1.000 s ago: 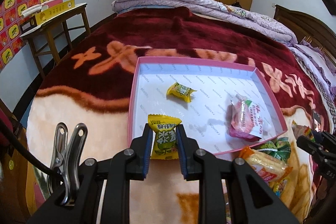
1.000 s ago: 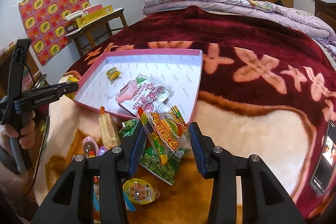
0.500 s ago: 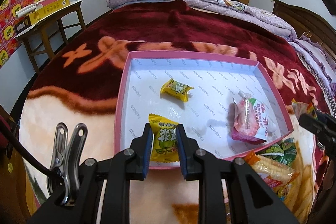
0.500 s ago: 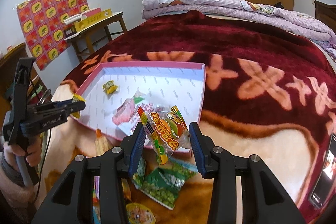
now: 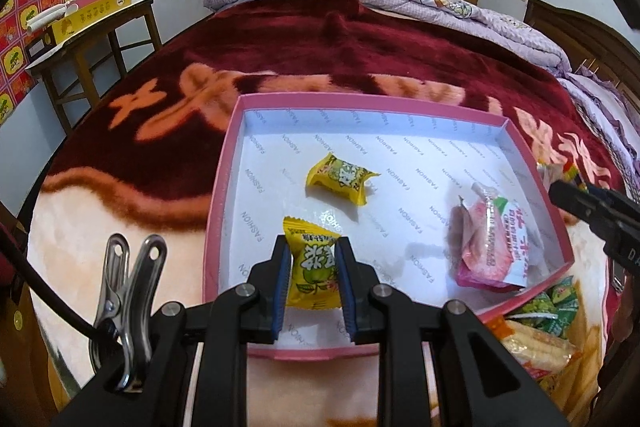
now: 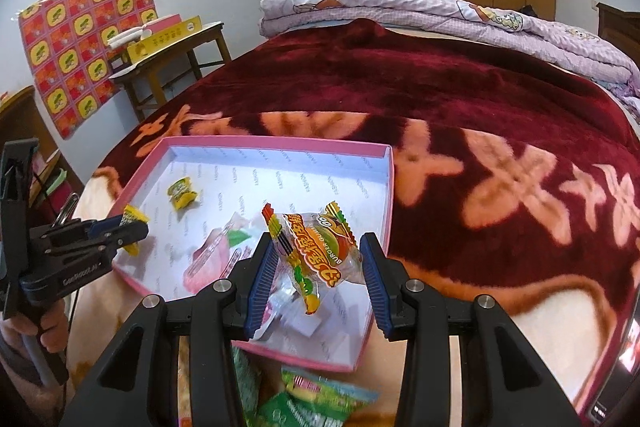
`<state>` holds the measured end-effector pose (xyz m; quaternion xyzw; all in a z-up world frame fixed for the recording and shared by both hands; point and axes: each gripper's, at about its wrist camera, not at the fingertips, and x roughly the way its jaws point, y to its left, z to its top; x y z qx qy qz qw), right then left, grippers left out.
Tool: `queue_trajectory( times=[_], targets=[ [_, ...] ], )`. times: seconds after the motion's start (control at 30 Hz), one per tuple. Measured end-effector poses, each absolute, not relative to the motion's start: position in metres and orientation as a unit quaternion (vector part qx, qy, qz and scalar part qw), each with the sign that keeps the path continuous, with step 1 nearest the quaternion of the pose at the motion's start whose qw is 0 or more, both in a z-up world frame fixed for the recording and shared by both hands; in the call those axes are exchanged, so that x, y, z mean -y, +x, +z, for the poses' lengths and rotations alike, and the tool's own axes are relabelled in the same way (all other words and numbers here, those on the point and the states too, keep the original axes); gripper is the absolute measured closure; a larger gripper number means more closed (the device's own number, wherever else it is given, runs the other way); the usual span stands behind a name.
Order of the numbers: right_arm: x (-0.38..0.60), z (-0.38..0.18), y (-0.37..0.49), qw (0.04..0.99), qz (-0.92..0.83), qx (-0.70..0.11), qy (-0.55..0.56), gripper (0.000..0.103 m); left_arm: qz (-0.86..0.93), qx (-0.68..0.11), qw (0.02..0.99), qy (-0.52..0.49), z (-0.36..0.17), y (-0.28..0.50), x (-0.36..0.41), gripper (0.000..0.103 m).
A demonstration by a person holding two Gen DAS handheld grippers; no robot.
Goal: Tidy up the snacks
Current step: 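Carry the candy packet and gummy pack into the pink box and release both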
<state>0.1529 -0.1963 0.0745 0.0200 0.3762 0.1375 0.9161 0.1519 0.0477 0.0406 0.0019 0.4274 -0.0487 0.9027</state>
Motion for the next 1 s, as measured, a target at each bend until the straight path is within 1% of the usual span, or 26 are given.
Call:
queue_trajectory(
  times=[0.53, 0.6, 0.67, 0.77, 0.83, 0.9, 1.0],
  targets=[
    [0.198, 0.057, 0.176, 0.911, 0.14, -0.386, 0.03, 0.059, -0.04, -0.431, 0.901, 0.008, 0.031, 0.163, -0.043, 0.079],
    [0.197, 0.057, 0.175, 0.911, 0.145, -0.384, 0.029, 0.059, -0.041, -0.433, 0.9, 0.007, 0.03, 0.164, -0.043, 0.074],
    [0.195, 0.058, 0.175, 0.912, 0.147, -0.381, 0.029, 0.058, -0.04, -0.434, 0.9, 0.007, 0.031, 0.163, -0.042, 0.067],
    [0.194, 0.059, 0.174, 0.914, 0.149, -0.377, 0.027, 0.055, -0.041, -0.434, 0.9, 0.008, 0.032, 0.162, -0.042, 0.062],
    [0.192, 0.06, 0.173, 0.915, 0.149, -0.375, 0.025, 0.053, -0.042, -0.435, 0.9, 0.006, 0.034, 0.161, -0.042, 0.061],
    [0.191, 0.062, 0.172, 0.917, 0.15, -0.37, 0.022, 0.047, -0.042, -0.434, 0.9, 0.004, 0.036, 0.16, -0.042, 0.061],
    [0.19, 0.066, 0.168, 0.919, 0.152, -0.362, 0.022, 0.045, -0.043, -0.432, 0.901, -0.002, 0.041, 0.157, -0.043, 0.061]
  ],
)
